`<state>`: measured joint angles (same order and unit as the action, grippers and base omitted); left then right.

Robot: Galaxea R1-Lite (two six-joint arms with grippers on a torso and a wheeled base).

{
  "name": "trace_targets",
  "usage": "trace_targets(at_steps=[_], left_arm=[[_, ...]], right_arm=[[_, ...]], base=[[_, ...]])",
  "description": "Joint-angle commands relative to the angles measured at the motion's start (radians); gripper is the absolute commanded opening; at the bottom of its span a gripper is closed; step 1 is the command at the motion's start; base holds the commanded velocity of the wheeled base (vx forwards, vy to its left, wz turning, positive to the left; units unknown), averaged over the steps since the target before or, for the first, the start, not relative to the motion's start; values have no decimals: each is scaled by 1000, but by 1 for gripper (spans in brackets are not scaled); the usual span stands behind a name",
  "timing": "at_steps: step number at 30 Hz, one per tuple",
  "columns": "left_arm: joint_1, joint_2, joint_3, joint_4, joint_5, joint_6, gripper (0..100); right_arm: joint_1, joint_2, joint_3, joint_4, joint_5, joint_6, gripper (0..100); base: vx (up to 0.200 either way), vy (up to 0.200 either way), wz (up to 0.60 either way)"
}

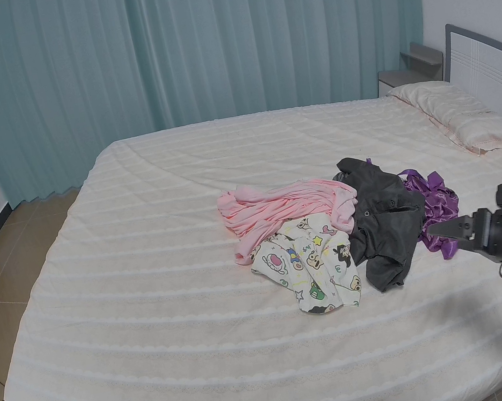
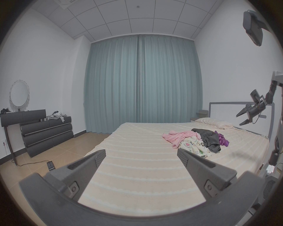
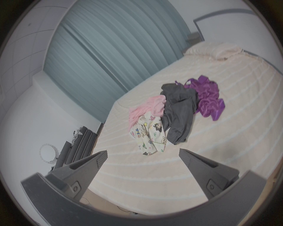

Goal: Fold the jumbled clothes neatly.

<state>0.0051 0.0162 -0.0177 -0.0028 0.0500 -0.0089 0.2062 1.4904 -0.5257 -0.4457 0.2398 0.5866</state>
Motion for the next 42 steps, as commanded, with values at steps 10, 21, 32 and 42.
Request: trace_targets(at_steps=[10, 21, 32, 42], left_arm=[[1, -4, 18, 0, 1, 0, 100], [1, -4, 18, 0, 1, 0, 100], [-1, -4, 18, 0, 1, 0, 100], [1, -4, 18, 0, 1, 0, 100]], right_arm=[[101, 901, -404, -209, -62, 102, 100], [119, 946, -554, -94, -85, 108, 100], [121, 967, -648, 9, -70, 154, 100], [119, 984, -700, 33, -51, 185, 0]], base=[[0, 0, 0], [0, 0, 0], [0, 0, 0], [0, 0, 0]])
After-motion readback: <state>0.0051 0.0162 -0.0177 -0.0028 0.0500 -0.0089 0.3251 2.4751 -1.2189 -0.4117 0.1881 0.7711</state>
